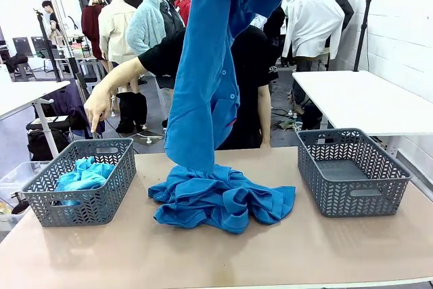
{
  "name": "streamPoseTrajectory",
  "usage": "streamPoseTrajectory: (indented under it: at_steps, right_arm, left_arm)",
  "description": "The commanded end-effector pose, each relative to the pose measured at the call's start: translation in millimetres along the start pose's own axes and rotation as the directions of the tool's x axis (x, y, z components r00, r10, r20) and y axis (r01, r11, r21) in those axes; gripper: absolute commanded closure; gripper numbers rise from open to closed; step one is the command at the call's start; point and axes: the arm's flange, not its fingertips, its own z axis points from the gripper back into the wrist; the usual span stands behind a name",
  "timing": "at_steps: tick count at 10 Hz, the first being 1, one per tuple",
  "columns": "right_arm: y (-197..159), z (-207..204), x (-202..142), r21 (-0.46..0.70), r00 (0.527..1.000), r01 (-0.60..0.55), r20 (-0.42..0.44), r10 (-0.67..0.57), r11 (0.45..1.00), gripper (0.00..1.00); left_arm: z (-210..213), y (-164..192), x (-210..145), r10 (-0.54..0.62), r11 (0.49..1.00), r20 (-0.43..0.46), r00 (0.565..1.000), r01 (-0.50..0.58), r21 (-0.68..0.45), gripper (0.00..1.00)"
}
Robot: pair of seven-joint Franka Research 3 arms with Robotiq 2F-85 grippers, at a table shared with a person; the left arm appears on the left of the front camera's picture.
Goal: Sort the tops and bottoms.
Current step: Sort the clothes according to human instructions.
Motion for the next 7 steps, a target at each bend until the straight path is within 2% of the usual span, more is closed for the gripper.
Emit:
streamPoseTrajectory:
  at_steps: [1, 7]
  right_arm:
    - [-1.3, 1.4, -3.1, -0.011, 1.000, -0.008, 0.004, 0.008, 1.000, 1.00]
    - [-1.3, 1.4, -3.1, -0.011, 1.000, -0.008, 0.004, 0.008, 1.000, 1.00]
  left_arm:
    - [2.0, 1.2, -1.2, -0.006, 1.000, -0.011, 1.000, 0.006, 0.009, 0.00]
    - [2.0, 1.2, -1.2, -0.006, 1.000, -0.011, 1.000, 0.006, 0.009, 0.00]
